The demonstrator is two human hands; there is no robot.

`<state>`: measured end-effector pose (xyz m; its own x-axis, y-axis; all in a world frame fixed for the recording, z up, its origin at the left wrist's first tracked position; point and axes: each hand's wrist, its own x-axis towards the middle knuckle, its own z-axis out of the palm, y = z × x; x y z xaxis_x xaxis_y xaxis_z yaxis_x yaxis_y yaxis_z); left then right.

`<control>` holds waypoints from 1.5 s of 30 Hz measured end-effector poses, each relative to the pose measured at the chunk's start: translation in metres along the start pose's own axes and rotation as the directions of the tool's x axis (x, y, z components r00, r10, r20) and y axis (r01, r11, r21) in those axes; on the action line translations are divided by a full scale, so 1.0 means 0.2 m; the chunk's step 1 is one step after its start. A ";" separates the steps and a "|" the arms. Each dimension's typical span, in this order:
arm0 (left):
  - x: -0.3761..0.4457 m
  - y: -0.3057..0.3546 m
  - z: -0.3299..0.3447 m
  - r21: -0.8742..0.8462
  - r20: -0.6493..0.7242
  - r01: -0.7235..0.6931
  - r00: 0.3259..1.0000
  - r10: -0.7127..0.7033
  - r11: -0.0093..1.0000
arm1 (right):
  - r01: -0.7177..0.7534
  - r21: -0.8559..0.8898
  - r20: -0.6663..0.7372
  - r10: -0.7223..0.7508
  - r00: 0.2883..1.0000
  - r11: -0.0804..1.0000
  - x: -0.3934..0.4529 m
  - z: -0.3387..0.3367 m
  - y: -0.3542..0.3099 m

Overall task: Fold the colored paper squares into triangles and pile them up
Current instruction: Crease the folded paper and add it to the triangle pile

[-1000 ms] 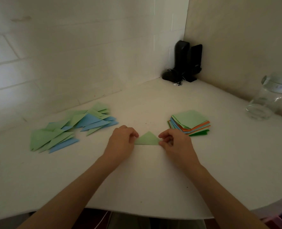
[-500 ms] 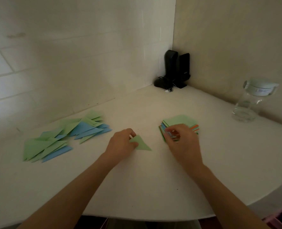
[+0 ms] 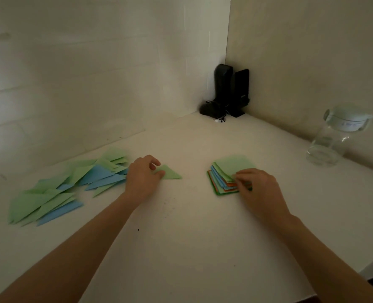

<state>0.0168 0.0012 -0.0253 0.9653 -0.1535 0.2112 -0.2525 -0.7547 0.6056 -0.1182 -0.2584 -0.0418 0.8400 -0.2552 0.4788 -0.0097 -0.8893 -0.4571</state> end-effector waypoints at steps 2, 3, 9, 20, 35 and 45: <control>-0.01 0.00 0.00 -0.028 -0.005 0.001 1.000 -0.001 1.000 | 0.001 -0.002 -0.026 -0.001 1.000 1.000 0.00 0.00 0.00; -0.01 0.00 0.00 -0.043 0.001 0.002 1.000 -0.002 0.999 | -0.008 0.000 -0.041 0.008 0.999 1.000 0.00 0.00 0.00; -0.09 0.01 -0.05 -0.063 0.008 -0.065 0.998 0.065 0.996 | -0.036 -0.053 -0.318 0.017 0.948 0.998 0.01 -0.10 -0.10; -0.53 0.06 -0.14 -0.191 0.024 -0.556 0.821 0.570 0.809 | 0.370 -0.140 -0.018 -0.376 0.926 0.918 -0.28 0.06 -0.51; -0.60 0.01 -0.05 -0.227 -0.005 -0.406 0.909 0.416 0.885 | 0.130 0.178 0.148 -0.157 0.976 0.975 -0.30 0.13 -0.49; -0.49 0.07 -0.09 -0.273 0.211 -0.040 0.972 0.100 0.961 | -0.100 0.304 0.289 0.008 0.957 0.948 -0.24 0.09 -0.53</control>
<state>-0.0834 0.0177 -0.0235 0.9274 -0.3591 0.1043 -0.2992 -0.5452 0.7831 -0.1491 -0.1454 -0.0297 0.9609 -0.1419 0.2379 0.0718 -0.7020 -0.7086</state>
